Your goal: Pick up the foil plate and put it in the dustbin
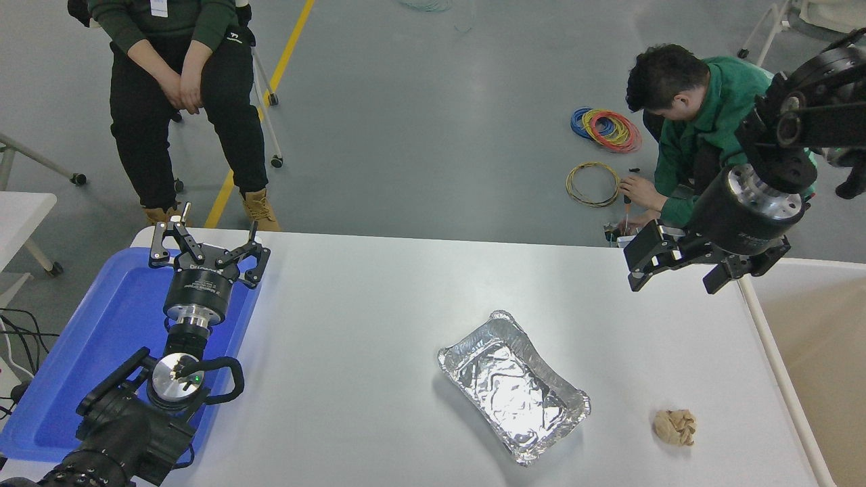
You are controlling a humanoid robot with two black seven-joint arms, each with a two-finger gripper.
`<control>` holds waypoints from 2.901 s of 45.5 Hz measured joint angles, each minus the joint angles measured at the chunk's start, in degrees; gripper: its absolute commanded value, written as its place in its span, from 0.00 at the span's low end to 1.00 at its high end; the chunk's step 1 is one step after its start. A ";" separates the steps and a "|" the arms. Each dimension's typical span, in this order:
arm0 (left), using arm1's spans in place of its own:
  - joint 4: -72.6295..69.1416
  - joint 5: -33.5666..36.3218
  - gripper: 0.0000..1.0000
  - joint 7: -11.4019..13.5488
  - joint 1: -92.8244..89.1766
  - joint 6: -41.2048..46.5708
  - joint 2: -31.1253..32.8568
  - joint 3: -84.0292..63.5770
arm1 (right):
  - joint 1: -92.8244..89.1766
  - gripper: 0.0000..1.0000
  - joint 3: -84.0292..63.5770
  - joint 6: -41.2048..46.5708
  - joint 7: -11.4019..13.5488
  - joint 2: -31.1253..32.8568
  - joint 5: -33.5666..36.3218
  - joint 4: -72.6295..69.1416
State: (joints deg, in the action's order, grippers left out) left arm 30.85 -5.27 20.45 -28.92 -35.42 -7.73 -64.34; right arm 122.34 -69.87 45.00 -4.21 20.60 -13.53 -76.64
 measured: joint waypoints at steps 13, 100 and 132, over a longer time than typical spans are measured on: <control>0.00 0.00 1.00 -0.05 0.00 0.00 0.01 0.00 | 0.27 1.00 0.00 0.00 0.00 -0.01 0.00 0.00; 0.00 0.00 1.00 0.01 0.00 -0.04 0.04 0.00 | -2.38 1.00 1.03 0.00 -0.18 -0.13 0.17 5.17; 0.00 -0.01 1.00 0.03 0.00 -0.04 0.04 0.00 | -19.16 1.00 0.56 -18.89 -0.11 2.74 11.94 -2.00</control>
State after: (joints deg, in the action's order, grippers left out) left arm 30.85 -5.28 20.48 -28.92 -35.45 -7.69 -64.34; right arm 103.18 -69.31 26.11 -4.32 23.34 -1.59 -78.64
